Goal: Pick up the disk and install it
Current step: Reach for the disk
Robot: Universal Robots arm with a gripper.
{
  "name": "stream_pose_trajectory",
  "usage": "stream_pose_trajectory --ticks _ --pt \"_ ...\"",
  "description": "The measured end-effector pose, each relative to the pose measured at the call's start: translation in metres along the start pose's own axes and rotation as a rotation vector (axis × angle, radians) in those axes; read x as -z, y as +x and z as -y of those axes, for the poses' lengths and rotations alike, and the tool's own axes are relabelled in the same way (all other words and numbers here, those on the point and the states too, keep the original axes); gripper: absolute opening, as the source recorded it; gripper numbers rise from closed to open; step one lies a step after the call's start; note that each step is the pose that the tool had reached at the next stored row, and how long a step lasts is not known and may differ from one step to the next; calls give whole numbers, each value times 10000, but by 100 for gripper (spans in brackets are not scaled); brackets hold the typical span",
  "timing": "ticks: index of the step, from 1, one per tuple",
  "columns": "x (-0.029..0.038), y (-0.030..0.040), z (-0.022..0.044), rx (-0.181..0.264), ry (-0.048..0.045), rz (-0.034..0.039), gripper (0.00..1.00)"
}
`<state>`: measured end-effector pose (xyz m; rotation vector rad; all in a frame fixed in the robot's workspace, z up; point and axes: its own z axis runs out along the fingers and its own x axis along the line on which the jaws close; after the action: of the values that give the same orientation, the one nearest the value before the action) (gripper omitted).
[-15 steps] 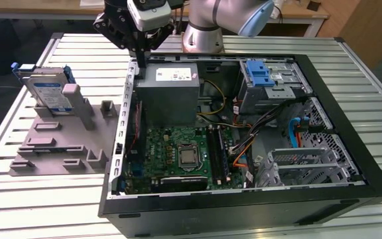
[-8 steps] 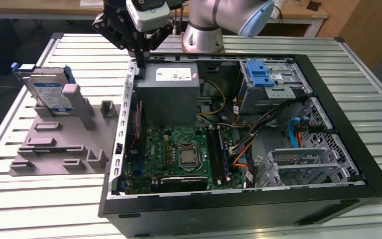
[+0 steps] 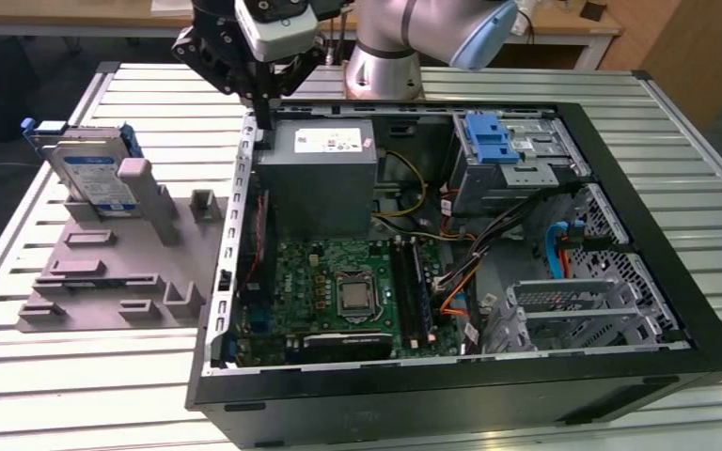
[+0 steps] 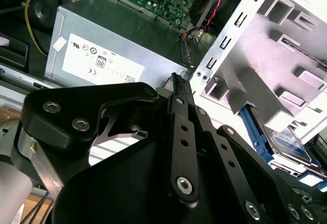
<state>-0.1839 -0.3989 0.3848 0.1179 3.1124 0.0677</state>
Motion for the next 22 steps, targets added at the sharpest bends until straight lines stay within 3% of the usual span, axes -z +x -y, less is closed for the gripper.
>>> stream_pose_trajectory --ticks 22 --pt "-14 62 6 0 0 0 11"
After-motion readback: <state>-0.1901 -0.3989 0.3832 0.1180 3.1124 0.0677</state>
